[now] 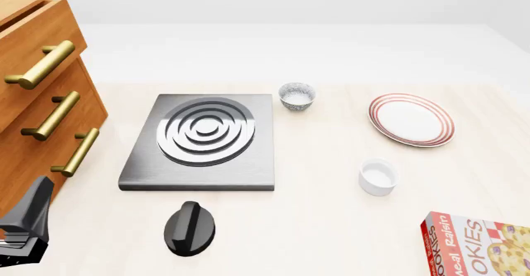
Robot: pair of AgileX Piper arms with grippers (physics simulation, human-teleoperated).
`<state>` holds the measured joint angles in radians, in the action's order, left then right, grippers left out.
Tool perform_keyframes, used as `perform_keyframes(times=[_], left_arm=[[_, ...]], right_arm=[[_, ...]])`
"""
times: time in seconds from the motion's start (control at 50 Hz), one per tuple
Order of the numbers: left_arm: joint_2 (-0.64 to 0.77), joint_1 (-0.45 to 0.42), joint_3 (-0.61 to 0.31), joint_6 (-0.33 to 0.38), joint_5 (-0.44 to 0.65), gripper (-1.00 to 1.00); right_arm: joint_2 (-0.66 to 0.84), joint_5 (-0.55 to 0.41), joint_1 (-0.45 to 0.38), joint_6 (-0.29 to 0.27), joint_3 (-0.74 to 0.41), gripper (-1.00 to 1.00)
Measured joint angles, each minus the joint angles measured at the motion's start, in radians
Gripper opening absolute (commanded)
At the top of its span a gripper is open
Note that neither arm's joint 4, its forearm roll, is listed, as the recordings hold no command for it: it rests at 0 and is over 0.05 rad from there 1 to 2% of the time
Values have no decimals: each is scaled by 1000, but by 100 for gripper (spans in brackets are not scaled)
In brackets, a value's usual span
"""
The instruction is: Pick the akita bowl next to the cookies box and place it on the plate.
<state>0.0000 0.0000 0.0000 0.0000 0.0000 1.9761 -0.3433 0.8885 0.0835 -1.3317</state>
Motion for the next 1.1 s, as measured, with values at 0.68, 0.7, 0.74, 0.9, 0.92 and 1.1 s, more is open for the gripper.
perform_keyframes(times=[0.68,0.7,0.74,0.9,0.92,1.1], left_arm=[[0,0,0,0,0,100],[0,0,0,0,0,100],[0,0,0,0,0,100],[0,0,0,0,0,100],[0,0,0,0,0,100],[0,0,0,0,0,100]], right_arm=[[-210,-175,-92,61,-38,-100],[-214,-180,-97,63,-40,-100],[-221,-190,-105,66,-45,-100],[-243,-225,-135,78,-64,-100],[-244,-229,-138,79,-66,-100],[-259,-263,-163,92,-87,-100]])
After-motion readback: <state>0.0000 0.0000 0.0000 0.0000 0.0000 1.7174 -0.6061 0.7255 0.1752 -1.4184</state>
